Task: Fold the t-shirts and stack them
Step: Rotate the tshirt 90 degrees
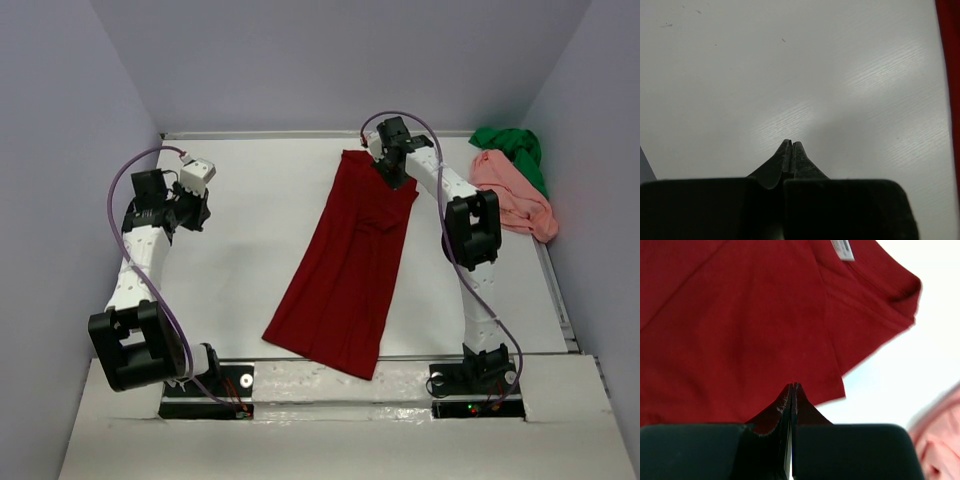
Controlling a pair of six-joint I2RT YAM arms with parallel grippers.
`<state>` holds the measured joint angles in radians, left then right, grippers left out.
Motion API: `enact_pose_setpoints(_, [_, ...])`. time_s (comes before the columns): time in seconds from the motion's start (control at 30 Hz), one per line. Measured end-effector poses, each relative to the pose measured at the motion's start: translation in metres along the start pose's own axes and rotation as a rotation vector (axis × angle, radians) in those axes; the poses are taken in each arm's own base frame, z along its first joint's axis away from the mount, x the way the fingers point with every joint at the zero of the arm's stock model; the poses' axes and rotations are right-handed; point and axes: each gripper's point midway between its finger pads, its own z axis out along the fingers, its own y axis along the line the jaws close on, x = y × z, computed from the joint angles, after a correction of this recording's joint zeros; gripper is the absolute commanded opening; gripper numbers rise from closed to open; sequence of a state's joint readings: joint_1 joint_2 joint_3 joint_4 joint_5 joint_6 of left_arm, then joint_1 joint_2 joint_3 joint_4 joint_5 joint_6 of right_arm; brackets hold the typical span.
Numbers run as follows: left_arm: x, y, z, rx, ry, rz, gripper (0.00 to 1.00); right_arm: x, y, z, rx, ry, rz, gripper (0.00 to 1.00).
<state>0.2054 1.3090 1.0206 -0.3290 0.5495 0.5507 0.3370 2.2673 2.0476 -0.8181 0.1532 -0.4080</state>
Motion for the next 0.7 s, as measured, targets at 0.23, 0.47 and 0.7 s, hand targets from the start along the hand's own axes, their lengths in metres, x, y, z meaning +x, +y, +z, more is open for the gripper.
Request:
enact_pose_setpoints(0.23, [0.004, -0.004, 0.006, 0.02, 0.018, 0.0, 0.0, 0.003, 0.004, 0.029, -0.021, 0.033, 0.017, 0.0])
enact_pose_setpoints(0.47, [0.003, -0.01, 0.008, 0.036, 0.021, 0.014, 0.0, 0.007, 0.012, 0.032, -0.066, 0.041, 0.018, 0.0])
enact_pose_setpoints(0.7, [0.009, -0.014, 0.014, 0.054, 0.045, 0.01, 0.0, 0.02, 0.025, 0.05, -0.115, 0.08, 0.013, 0.0])
